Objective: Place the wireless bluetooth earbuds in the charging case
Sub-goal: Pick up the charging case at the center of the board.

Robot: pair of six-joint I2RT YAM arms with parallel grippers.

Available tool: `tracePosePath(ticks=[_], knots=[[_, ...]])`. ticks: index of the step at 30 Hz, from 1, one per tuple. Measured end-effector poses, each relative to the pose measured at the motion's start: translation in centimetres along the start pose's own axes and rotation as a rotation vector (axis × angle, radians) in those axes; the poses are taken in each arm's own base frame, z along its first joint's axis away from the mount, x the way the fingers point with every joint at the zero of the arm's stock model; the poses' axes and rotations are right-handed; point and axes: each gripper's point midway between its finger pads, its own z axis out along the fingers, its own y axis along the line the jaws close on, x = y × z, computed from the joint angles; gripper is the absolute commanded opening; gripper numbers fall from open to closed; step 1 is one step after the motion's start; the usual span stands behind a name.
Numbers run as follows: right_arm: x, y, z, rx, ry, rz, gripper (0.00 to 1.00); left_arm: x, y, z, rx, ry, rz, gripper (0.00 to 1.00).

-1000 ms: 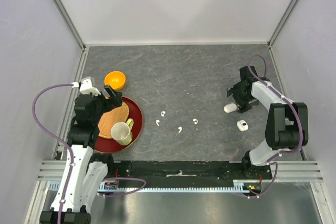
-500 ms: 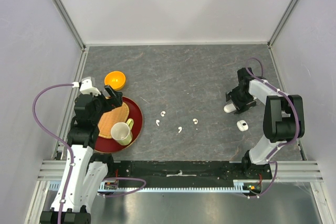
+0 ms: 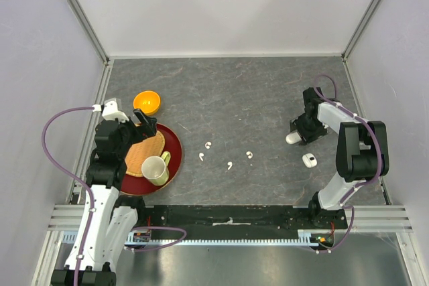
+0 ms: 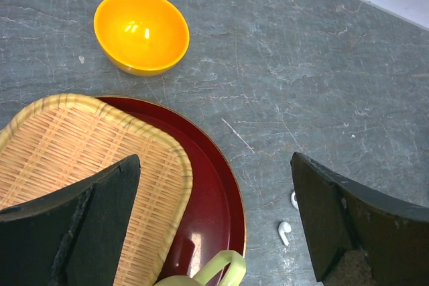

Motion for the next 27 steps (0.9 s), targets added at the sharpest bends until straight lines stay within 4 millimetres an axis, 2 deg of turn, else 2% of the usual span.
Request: tracePosePath(ticks=[6, 12, 18, 19, 20, 27], knots=[[0.3, -0.5, 0.2, 0.011, 0.008, -0.002, 0.66, 0.0, -0.1, 0.0, 0.006, 0.001, 0.0, 1.0], [0.4, -0.6, 0.3, 0.014, 0.013, -0.002, 0.59, -0.1, -0.7, -0.2, 0.037, -0.002, 0.0, 1.0], [0.5, -0.7, 0.4, 0.015, 0.016, -0.002, 0.39, -1.6, -2.3, -1.1, 0.117, -0.066, 0.008, 1.0], [0.5, -0.7, 0.4, 0.014, 0.017, -0.003, 0.29, -2.0, -2.6, -1.3, 0.134, -0.086, 0.01, 1.0], [0.5, -0.7, 0.4, 0.008, 0.018, -0.002, 0.27, -2.4, -2.9, -1.5, 0.15, -0.104, 0.012, 1.0], [1.1, 0.0, 0.0, -0.081, 0.04, -0.038, 0.23, -2.5, -5.4, -2.6, 0.307, -0.139, 0.046, 0.97]])
